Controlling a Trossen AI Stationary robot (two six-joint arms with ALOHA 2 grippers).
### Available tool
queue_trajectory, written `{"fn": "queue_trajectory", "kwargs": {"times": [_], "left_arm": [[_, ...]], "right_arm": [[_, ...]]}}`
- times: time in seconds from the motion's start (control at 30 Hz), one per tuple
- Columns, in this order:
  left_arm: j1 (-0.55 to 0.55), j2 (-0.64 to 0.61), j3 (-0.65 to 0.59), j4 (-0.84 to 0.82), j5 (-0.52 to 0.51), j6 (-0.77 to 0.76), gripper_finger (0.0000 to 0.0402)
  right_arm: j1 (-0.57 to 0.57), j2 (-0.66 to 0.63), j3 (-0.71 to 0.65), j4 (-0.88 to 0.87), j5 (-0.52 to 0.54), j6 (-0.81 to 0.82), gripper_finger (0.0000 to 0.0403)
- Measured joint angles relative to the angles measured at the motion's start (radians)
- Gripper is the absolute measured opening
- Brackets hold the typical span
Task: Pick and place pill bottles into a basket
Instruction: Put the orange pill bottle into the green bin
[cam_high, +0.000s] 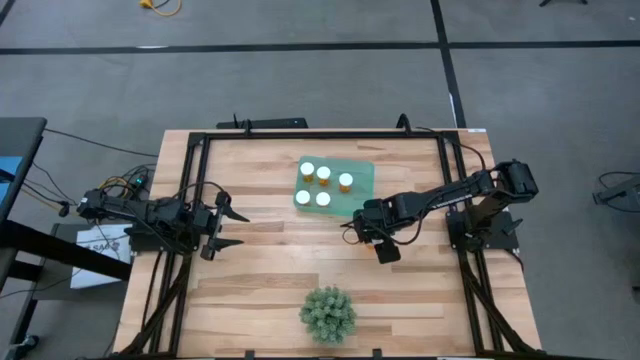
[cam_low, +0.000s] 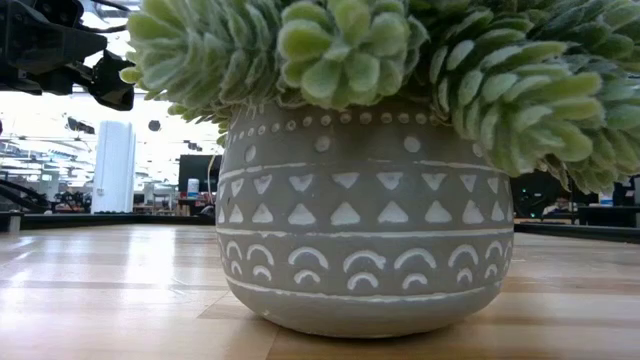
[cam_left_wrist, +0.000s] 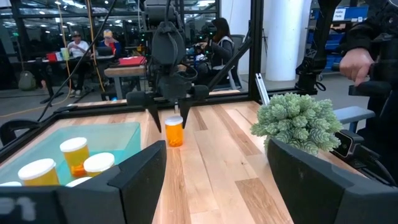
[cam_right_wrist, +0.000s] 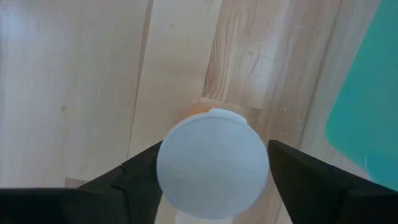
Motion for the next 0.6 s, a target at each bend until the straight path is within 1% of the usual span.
{"fn": "queue_trajectory", "kwargs": {"times": [0.23,0.3,0.43,0.53,0.6], "left_arm": [[0.000,0.000,0.000,0.000,0.000,0.000,0.0270],[0.000,0.000,0.000,0.000,0.000,0.001,0.0270],[0.000,0.000,0.000,0.000,0.000,0.004,0.0270],[0.000,0.000,0.000,0.000,-0.001,0.000,0.0270],[0.000,0.000,0.000,0.000,-0.001,0.006,0.0270]], "right_arm": [[0.000,-0.007,0.000,-0.002,0.000,0.000,0.0199],[0.003,-0.031,0.003,-0.004,-0.001,-0.001,0.0189],[0.013,-0.096,0.042,-0.011,-0.001,-0.008,0.0193],[0.007,-0.161,0.074,-0.013,0.003,-0.013,0.0217],[-0.011,-0.201,0.090,-0.019,0.037,-0.031,0.0226]]}}
